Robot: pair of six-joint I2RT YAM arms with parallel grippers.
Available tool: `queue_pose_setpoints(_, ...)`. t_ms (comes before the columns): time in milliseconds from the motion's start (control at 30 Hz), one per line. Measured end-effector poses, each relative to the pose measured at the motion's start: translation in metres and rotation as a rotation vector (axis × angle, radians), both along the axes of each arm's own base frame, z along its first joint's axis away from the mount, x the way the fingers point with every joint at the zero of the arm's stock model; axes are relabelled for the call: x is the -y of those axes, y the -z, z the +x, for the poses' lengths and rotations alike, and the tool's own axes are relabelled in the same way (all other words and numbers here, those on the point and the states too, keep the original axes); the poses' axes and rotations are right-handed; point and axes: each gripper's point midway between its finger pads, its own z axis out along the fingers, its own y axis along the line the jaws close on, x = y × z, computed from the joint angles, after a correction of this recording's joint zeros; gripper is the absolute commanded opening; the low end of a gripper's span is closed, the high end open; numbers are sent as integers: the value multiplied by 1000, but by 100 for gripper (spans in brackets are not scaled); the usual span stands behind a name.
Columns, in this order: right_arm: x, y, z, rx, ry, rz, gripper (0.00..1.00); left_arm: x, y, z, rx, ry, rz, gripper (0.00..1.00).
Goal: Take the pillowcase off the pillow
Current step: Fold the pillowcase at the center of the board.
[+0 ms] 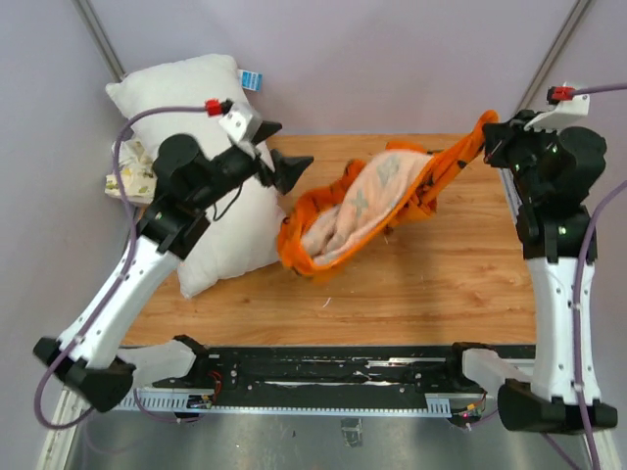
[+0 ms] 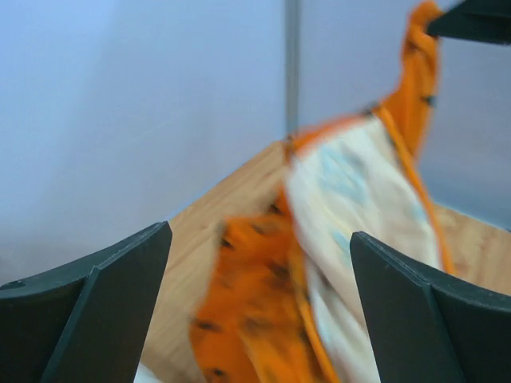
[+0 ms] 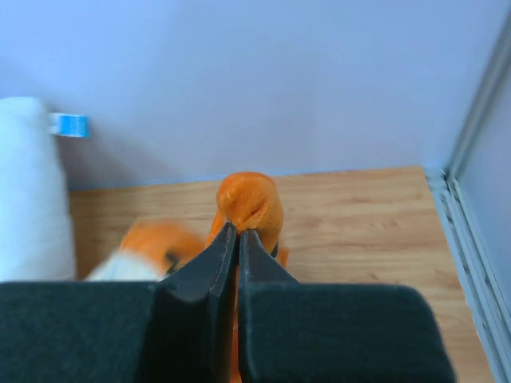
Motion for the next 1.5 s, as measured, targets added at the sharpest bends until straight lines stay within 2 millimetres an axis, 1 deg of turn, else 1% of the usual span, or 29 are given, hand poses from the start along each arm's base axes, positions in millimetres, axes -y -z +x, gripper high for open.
queue_pose_setpoints(67,27,21,29,-69,89,36,1,0,6,46,-58,-89,10,99)
queue_pose_setpoints(100,39,41,49,-133,115,68,1,1,15,68,-94,-126,18,99)
queue_pose_setpoints(167,56,80,78,-247,142,128,1,5,51,116,-199,-199,49,99)
queue_pose_setpoints(200,63,108,93,-322,155,160,1,7,78,132,-263,-222,74,99)
queue_pose_setpoints(267,71,159,107,-450,175,210,1,6,136,152,-405,-255,136,99)
queue_pose_setpoints(300,73,173,106,-492,187,232,1,7,157,157,-460,-258,157,99)
queue_pose_setpoints(333,73,183,103,-526,205,266,6,11,173,159,-505,-247,164,99)
queue_pose_setpoints(367,71,184,102,-532,215,309,11,16,182,160,-532,-226,164,99)
queue_pose_setpoints(433,61,163,107,-440,230,455,10,29,187,161,-570,-173,143,99)
queue_pose_setpoints(467,52,152,108,-392,229,509,7,40,179,167,-576,-136,124,99)
queue_pose_setpoints(500,39,142,109,-361,221,534,2,51,170,176,-572,-107,107,99)
queue_pose_setpoints(600,-21,106,115,-304,84,542,1,75,138,203,-515,-51,55,99)
queue_pose_setpoints(667,-39,91,116,-260,27,546,2,79,135,204,-515,-32,39,99)
queue_pose_setpoints(733,-34,87,112,-214,28,561,2,83,139,199,-526,2,19,99)
queue_pose_setpoints(800,-27,89,107,-190,37,571,3,92,151,192,-547,46,14,99)
queue_pose_setpoints(867,-28,84,104,-152,16,586,4,109,167,186,-568,83,27,99)
queue_pose_setpoints(933,-35,76,104,-104,-40,600,4,137,184,177,-574,136,44,99)
queue_pose_setpoints(1067,-58,66,108,-32,-205,638,4,201,220,148,-580,290,60,99)
queue_pose_setpoints(1100,-64,64,110,-25,-250,647,4,211,225,142,-577,329,56,99)
queue_pose_setpoints(1133,-68,61,113,-14,-291,663,4,222,230,136,-569,377,46,99)
queue_pose_setpoints(1200,-77,59,117,-11,-387,700,4,233,233,131,-547,446,25,99)
queue_pose_setpoints(1267,-86,56,119,-17,-474,739,4,236,227,134,-514,479,10,99)
queue_pose_setpoints(1300,-88,52,121,-15,-518,758,4,237,219,138,-484,487,0,99)
queue_pose_setpoints(1333,-92,46,121,-13,-575,776,4,236,208,142,-450,494,-11,94)
queue_pose_setpoints(1367,-97,41,121,-10,-622,791,4,236,199,144,-422,501,-21,78)
queue_pose_setpoints(1400,-100,35,119,-2,-664,804,4,235,190,145,-398,512,-29,53)
queue_pose_setpoints(1433,-103,28,116,11,-712,821,4,234,179,146,-369,527,-42,15)
queue_pose_setpoints(1467,-105,22,112,16,-748,834,4,234,171,145,-348,544,-54,2)
queue_pose_setpoints(1500,-107,18,109,21,-776,842,4,233,164,141,-330,565,-62,1)
